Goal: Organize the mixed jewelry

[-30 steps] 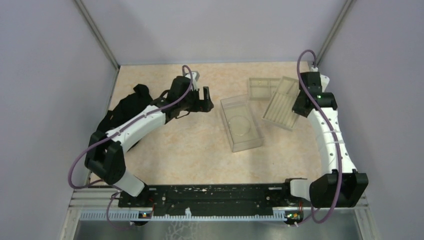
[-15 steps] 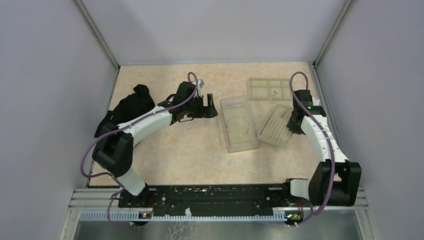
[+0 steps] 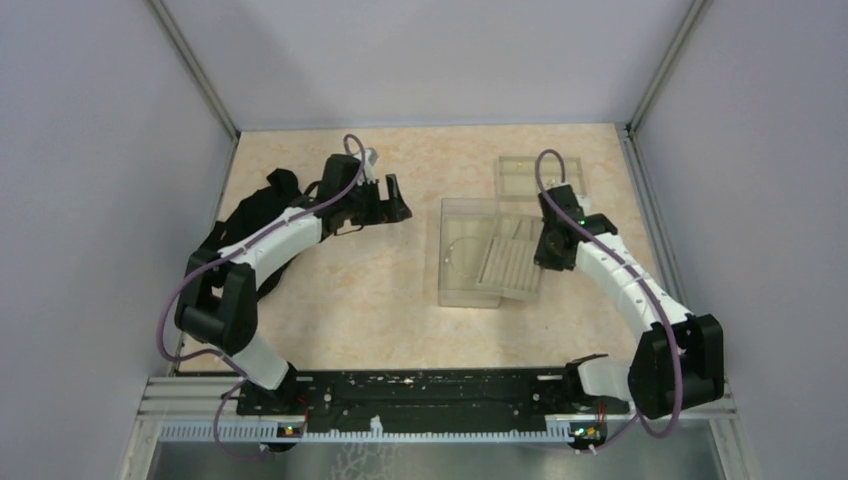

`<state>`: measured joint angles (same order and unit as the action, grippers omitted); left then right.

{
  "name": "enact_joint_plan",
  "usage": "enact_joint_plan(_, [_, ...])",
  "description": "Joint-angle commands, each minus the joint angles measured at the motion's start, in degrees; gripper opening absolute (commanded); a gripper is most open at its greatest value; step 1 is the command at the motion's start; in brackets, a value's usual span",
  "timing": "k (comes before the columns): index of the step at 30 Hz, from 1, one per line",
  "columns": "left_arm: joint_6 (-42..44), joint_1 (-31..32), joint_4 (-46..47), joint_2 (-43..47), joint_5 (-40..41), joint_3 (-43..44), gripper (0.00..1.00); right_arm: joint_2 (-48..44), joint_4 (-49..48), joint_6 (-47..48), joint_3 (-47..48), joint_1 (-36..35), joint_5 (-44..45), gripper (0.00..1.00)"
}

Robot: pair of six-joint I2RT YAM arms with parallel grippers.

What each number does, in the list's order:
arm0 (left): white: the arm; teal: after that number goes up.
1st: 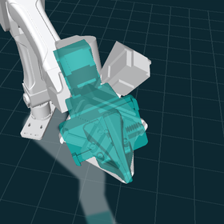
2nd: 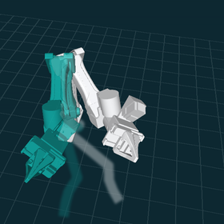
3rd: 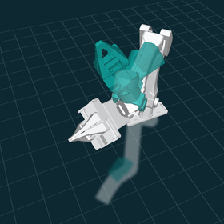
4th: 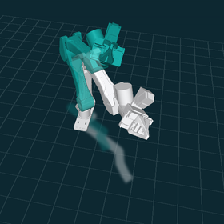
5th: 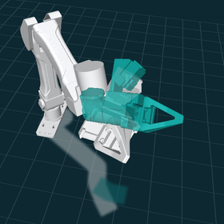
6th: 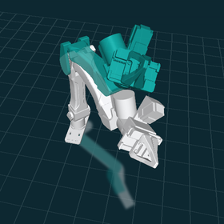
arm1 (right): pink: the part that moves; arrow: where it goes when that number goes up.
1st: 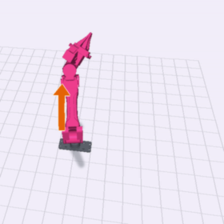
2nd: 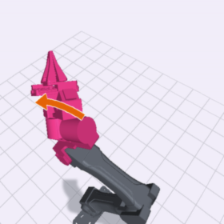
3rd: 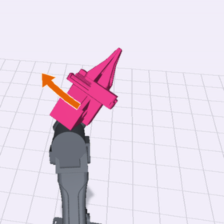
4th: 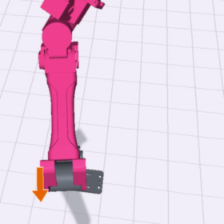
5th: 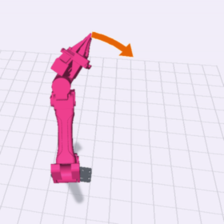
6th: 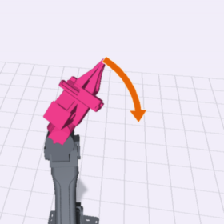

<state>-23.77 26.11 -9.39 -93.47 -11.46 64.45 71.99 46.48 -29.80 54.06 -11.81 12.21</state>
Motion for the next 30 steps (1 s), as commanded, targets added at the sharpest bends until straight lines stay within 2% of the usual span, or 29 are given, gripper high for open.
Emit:
enact_joint_plan(1, [2.6, -3.7, 1.3, 1.8, -3.9, -0.8, 0.99, -0.3, -0.6, -7.2, 3.2, -10.0, -1.1, 0.0])
enact_joint_plan(4, [-0.1, -6.1, 3.1, 0.9, -9.1, -1.7, 0.99, 0.3, -1.0, -8.8, 3.9, -11.1, -2.3, 0.0])
enact_joint_plan(6, [-1.3, -6.8, 4.4, -0.1, -12.0, -2.0, 0.99, -0.3, -1.2, -8.5, 3.9, -11.1, 0.3, 0.0])
enact_joint_plan(12, [-1.6, -6.9, 4.9, -3.0, -18.1, -0.7, 0.99, -5.5, -4.4, 0.2, 1.5, -11.1, 6.0, 0.0])
enact_joint_plan(16, [-0.7, -6.9, 4.1, -3.9, -19.8, 0.5, 0.99, -7.6, -6.6, 6.2, -0.4, -11.0, 8.6, 0.0])
enact_joint_plan(30, [-0.8, -6.8, 2.9, -4.5, -23.7, 0.8, 0.99, -9.7, -16.1, 6.0, -10.5, -11.0, 6.3, 0.0])
